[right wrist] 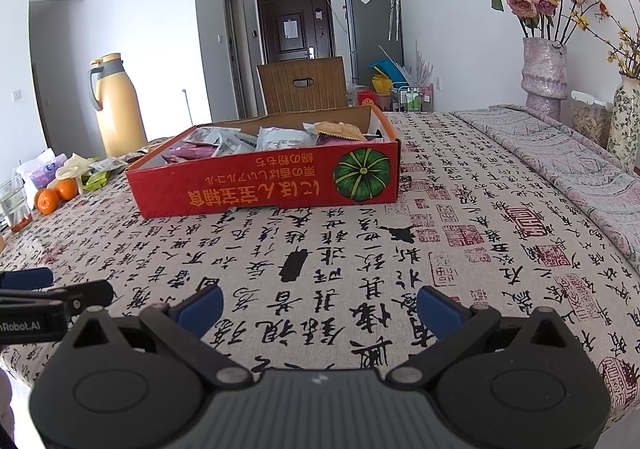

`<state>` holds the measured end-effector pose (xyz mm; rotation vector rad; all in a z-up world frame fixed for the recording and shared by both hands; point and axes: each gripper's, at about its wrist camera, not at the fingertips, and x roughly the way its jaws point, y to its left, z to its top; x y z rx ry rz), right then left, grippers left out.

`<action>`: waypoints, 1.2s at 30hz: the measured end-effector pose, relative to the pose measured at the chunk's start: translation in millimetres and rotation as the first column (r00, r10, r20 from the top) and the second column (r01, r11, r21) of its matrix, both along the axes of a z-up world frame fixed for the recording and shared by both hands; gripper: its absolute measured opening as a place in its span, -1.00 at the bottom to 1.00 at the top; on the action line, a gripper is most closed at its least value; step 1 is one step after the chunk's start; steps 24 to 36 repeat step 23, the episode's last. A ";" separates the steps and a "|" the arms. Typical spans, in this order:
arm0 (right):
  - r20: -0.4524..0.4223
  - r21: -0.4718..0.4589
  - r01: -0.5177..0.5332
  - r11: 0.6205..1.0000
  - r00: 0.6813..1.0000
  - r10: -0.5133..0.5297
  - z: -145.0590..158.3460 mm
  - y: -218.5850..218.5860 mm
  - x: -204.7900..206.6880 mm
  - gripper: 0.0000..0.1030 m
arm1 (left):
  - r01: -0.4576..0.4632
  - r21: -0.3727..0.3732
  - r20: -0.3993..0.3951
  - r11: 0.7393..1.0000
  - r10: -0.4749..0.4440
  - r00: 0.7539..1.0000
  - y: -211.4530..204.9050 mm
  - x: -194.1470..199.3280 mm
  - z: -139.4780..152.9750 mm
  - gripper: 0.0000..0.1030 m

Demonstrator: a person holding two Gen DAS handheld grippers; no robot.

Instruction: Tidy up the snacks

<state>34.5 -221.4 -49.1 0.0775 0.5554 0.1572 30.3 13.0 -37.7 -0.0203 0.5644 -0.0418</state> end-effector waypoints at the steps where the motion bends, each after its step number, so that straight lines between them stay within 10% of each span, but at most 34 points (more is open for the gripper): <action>1: 0.000 0.000 0.000 1.000 1.000 0.000 0.0 0.0 0.1 1.00 | 0.000 0.000 0.000 1.000 0.000 1.000 -0.1 -0.2 0.1 1.00; 36: -0.001 0.000 0.000 1.000 1.000 0.000 0.5 -0.1 0.0 1.00 | 0.010 0.001 -0.001 1.000 -0.010 1.000 -0.1 -0.8 0.1 1.00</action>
